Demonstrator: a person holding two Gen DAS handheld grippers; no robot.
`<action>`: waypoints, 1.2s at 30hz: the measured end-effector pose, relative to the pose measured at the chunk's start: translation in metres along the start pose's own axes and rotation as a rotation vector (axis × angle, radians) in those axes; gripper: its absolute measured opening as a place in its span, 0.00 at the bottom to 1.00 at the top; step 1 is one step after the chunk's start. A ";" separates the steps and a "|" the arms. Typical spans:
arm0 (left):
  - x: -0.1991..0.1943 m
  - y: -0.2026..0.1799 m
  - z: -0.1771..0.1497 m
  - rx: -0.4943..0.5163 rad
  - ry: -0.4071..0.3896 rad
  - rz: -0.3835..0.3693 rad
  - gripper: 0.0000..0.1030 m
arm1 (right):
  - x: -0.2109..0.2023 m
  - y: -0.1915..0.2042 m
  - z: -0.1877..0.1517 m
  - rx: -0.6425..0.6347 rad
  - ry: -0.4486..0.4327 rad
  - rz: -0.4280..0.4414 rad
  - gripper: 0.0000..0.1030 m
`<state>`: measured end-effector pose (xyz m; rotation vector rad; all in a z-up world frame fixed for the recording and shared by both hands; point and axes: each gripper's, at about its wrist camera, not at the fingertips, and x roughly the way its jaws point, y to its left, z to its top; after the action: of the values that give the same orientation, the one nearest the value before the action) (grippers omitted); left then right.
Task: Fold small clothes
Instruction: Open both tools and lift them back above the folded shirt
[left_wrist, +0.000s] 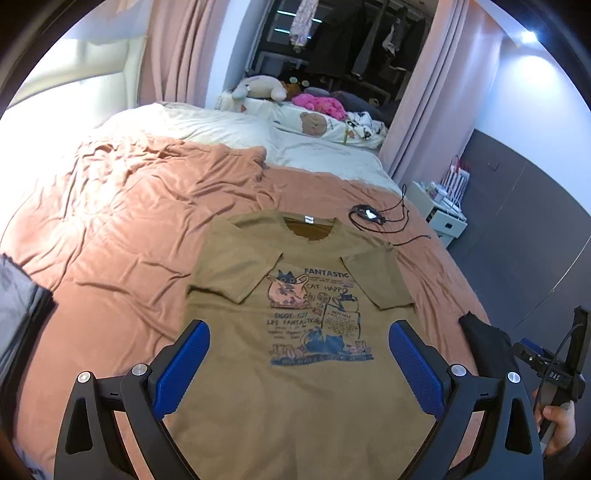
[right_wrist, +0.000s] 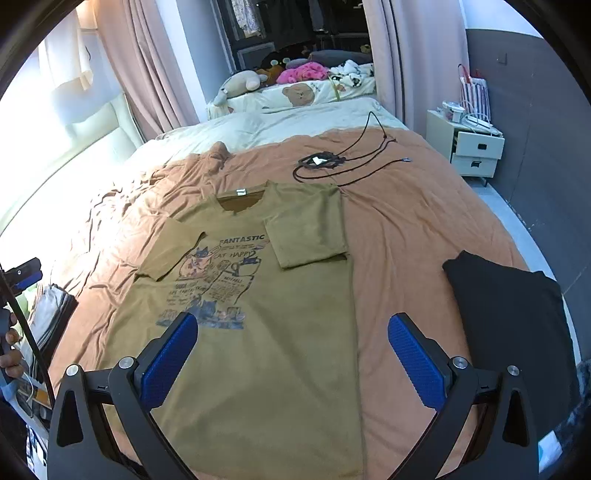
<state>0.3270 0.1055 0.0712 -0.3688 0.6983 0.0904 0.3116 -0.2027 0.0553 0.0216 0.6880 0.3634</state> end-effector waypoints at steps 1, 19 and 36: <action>-0.005 0.004 -0.004 -0.007 0.001 -0.006 0.96 | -0.005 0.002 -0.004 -0.005 -0.009 -0.010 1.00; -0.097 0.100 -0.073 -0.139 -0.028 -0.003 0.96 | -0.084 0.005 -0.070 -0.046 -0.141 0.019 1.00; -0.085 0.156 -0.144 -0.120 0.016 0.012 0.95 | -0.055 0.002 -0.115 0.020 -0.084 0.018 1.00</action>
<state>0.1420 0.2020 -0.0226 -0.4807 0.7129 0.1416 0.1997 -0.2307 0.0008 0.0619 0.6087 0.3707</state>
